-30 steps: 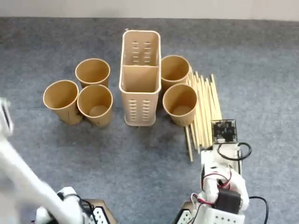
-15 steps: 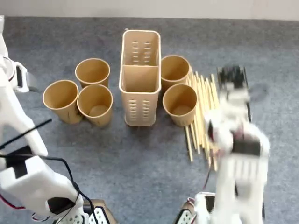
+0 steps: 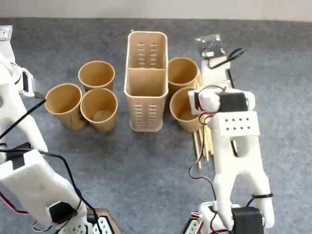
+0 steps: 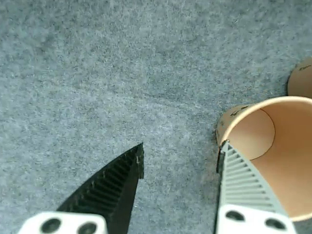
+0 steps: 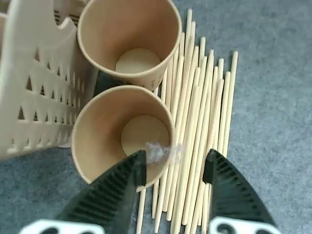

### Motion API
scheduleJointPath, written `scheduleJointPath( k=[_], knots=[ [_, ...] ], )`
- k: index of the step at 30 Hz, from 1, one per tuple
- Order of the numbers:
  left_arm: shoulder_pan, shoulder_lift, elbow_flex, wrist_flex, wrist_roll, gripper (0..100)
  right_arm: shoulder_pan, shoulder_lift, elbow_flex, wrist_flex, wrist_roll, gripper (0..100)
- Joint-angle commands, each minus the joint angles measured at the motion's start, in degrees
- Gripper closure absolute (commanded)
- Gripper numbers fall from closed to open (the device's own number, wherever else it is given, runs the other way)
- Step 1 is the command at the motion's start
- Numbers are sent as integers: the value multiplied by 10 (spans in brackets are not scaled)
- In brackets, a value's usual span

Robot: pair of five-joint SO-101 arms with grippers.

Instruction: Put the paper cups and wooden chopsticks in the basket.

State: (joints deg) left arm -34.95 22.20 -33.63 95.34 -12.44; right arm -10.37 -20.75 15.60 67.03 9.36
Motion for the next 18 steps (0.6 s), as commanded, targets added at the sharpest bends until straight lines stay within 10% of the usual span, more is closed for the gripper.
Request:
scheduleJointPath(
  k=[1, 18],
  knots=[
    [14, 8, -23, -7, 3, 737, -6, -2, -11, -7, -5, 799],
    [26, 107, -23, -11, 2, 737, -5, -3, 174, -145, -2, 800]
  ],
)
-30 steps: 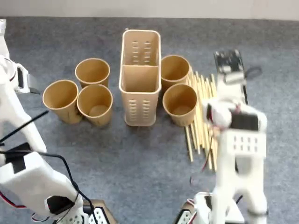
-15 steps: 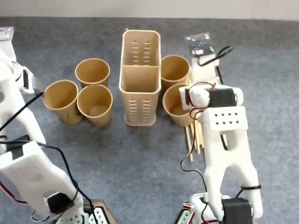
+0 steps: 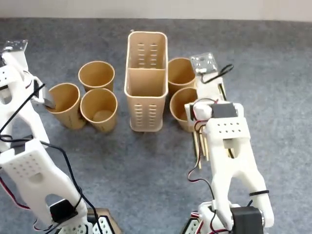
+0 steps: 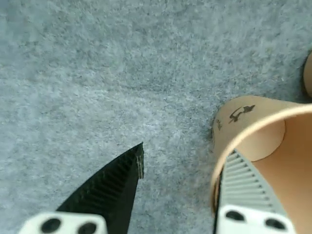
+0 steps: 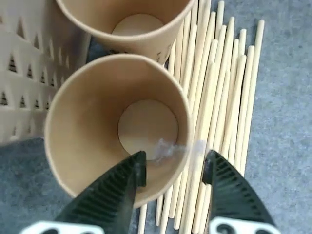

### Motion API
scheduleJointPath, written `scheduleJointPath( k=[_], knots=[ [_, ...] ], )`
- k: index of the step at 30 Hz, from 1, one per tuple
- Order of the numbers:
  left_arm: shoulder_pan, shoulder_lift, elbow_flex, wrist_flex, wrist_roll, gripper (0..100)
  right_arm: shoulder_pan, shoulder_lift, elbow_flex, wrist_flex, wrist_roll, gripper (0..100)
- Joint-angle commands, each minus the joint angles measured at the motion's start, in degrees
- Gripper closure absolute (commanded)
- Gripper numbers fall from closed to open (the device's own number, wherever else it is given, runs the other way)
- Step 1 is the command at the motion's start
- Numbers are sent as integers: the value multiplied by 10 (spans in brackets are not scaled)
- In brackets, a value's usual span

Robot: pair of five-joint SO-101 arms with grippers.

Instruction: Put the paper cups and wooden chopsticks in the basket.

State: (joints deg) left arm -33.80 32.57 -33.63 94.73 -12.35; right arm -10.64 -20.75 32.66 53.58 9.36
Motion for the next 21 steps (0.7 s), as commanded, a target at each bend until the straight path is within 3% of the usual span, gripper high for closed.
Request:
scheduleJointPath(
  k=[1, 4, 8, 10, 15, 21],
  knots=[
    [15, 9, -24, -5, 1, 738, -2, -3, 8, -11, -2, 800],
    [20, 20, -24, -9, 1, 761, -2, -3, 17, -11, -1, 827],
    [26, 19, -24, -17, 1, 911, -2, -3, 18, -11, -1, 983],
    [29, 19, -24, -14, -4, 995, -2, -3, 18, -11, -1, 988],
    [30, 17, -30, -11, -34, 995, 0, -9, 14, -7, -4, 990],
    [-14, 17, -189, 62, -34, 996, 44, -10, -65, 75, -2, 990]
  ],
)
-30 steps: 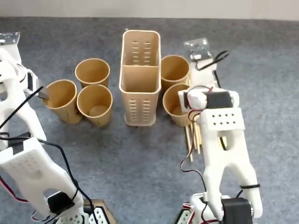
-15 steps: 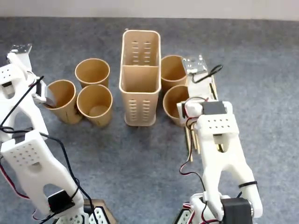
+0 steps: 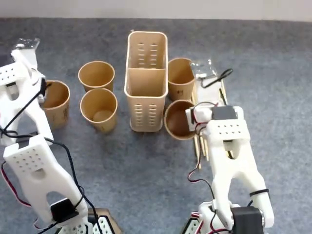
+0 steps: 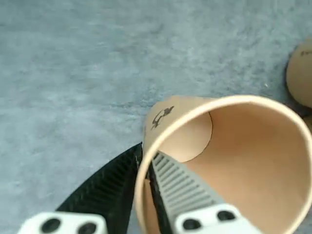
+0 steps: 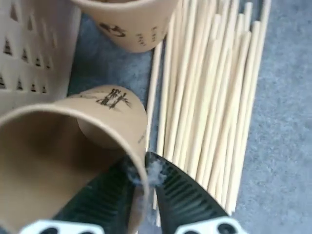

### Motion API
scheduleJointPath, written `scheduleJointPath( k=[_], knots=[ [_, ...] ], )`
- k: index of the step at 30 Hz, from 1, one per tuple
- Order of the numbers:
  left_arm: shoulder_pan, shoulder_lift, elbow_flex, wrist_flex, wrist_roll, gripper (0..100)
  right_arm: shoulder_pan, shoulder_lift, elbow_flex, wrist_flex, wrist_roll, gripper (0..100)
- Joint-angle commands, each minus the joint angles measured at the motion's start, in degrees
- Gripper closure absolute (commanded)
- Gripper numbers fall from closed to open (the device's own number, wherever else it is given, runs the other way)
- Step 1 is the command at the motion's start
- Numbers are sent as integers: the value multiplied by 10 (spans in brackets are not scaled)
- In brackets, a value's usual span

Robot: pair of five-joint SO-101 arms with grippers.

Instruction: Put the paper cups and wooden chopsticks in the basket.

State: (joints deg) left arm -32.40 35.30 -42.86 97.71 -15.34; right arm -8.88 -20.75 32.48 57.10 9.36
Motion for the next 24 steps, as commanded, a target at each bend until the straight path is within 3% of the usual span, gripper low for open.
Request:
scheduleJointPath(
  k=[1, 5, 9, 12, 15, 19, 24],
  knots=[
    [-42, -11, -132, 35, -2, 996, 36, -10, -94, 65, -1, 990],
    [-77, -52, -234, 35, -1, 996, 60, -10, -250, 187, 22, 990],
    [-49, -142, -281, 35, -1, 996, 57, -8, -439, 313, 30, 990],
    [24, -221, -287, 35, 10, 996, 31, -5, -567, 396, 29, 990],
    [139, -284, -286, 35, 42, 996, 3, -4, -649, 435, 28, 990],
    [305, -298, -287, 13, 93, 996, 0, -4, -651, 433, 28, 990],
    [409, -285, -249, -40, 142, 996, -1, -8, -651, 433, 33, 990]
  ],
)
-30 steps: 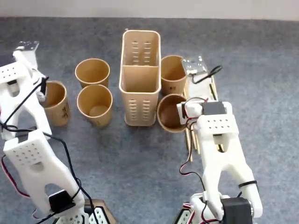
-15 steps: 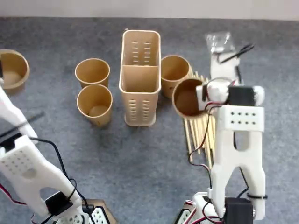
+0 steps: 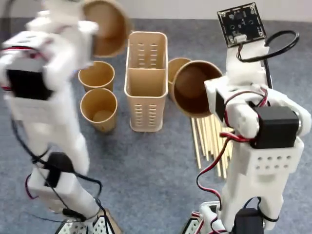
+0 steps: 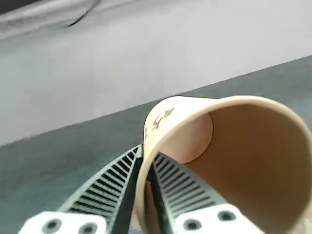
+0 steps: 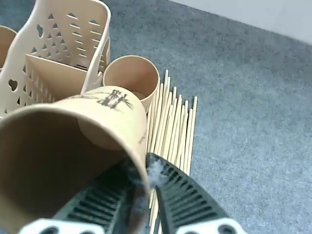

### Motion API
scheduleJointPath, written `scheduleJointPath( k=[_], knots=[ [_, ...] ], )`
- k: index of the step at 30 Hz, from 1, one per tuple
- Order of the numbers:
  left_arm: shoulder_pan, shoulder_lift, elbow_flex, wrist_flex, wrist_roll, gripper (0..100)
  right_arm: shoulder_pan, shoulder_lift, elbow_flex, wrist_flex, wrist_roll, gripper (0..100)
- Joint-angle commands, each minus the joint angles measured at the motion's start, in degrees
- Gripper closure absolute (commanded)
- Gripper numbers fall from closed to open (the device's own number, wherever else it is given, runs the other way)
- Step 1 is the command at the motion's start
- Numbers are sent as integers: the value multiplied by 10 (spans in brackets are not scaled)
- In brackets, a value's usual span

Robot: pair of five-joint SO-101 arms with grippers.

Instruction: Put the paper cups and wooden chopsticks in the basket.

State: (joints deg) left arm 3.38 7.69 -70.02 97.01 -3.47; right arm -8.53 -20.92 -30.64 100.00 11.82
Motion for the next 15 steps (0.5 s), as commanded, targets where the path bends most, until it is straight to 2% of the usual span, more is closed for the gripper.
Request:
scheduleJointPath(
  k=[1, 6, 15],
  knots=[
    [61, -1, 44, -40, 25, 996, -5, -6, -20, 5, 12, 990],
    [69, 62, 131, -85, 28, 996, -6, -2, -20, 5, 24, 990],
    [77, 145, 133, -100, 28, 994, -7, -2, -19, 5, 24, 990]
  ],
)
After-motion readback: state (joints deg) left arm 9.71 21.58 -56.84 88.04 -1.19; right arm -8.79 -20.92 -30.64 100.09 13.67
